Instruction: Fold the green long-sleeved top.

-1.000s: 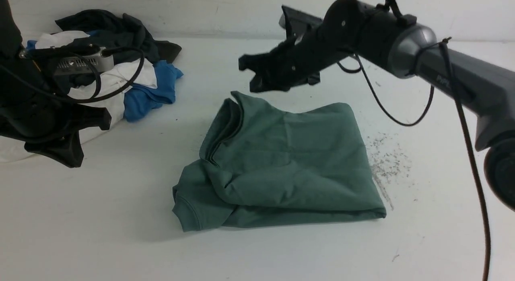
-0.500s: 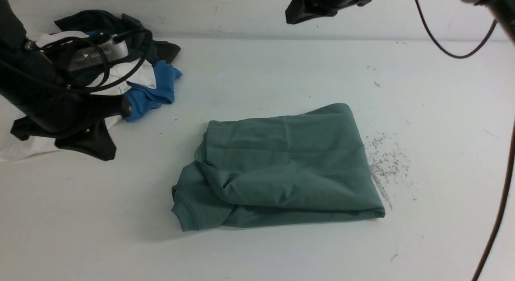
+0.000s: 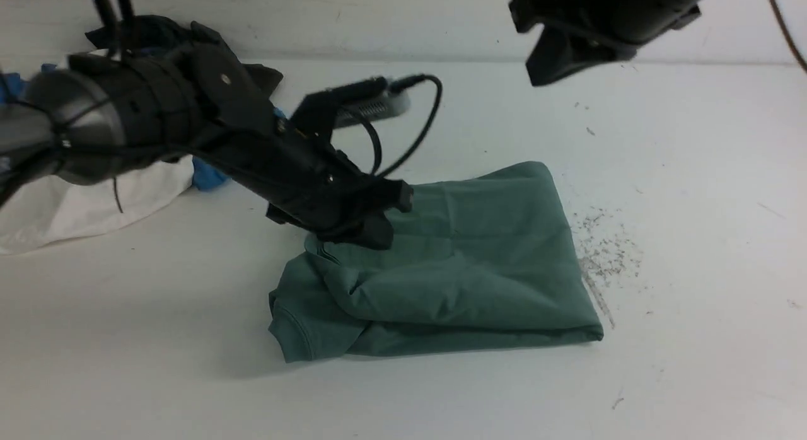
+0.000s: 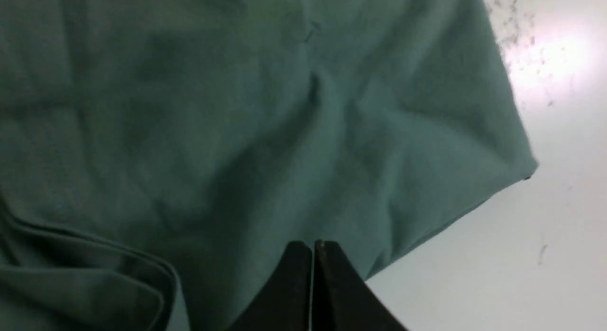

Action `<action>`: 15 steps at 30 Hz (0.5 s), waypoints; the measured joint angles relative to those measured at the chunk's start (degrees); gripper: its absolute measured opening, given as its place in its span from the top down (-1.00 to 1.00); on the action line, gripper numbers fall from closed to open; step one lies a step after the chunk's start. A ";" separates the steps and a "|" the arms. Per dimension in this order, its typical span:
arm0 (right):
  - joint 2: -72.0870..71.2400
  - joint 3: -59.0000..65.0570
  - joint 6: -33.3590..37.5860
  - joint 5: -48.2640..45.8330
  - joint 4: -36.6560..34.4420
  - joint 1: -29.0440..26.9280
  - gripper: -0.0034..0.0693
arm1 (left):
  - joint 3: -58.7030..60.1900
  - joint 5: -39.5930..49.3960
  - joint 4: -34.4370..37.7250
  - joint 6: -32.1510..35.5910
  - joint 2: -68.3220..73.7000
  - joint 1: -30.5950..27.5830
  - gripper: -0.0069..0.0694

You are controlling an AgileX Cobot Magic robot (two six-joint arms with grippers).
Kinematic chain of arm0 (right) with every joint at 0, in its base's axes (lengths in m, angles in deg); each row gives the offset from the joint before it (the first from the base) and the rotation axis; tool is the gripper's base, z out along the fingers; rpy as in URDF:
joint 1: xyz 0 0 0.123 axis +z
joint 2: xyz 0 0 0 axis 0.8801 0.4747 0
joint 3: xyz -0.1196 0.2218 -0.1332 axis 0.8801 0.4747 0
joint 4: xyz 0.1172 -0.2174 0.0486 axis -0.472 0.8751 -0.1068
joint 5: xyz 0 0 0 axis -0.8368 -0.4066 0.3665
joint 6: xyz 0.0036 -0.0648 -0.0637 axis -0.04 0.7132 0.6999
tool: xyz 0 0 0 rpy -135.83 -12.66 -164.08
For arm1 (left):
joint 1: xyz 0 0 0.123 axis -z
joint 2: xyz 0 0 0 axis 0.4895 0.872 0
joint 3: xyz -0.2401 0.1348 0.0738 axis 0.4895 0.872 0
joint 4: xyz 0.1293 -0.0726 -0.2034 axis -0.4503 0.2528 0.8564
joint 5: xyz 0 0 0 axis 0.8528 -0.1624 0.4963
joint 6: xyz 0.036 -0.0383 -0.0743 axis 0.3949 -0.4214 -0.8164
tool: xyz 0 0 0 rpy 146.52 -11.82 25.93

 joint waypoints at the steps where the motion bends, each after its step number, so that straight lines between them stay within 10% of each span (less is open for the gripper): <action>1: -1.74 2.55 -0.50 0.00 1.47 0.00 0.94 | 0.00 1.10 -0.67 0.31 1.34 0.12 0.83; 15: -17.73 17.80 -5.49 0.06 13.28 0.00 0.94 | 8.70 16.42 -28.27 -16.01 -6.96 0.23 0.83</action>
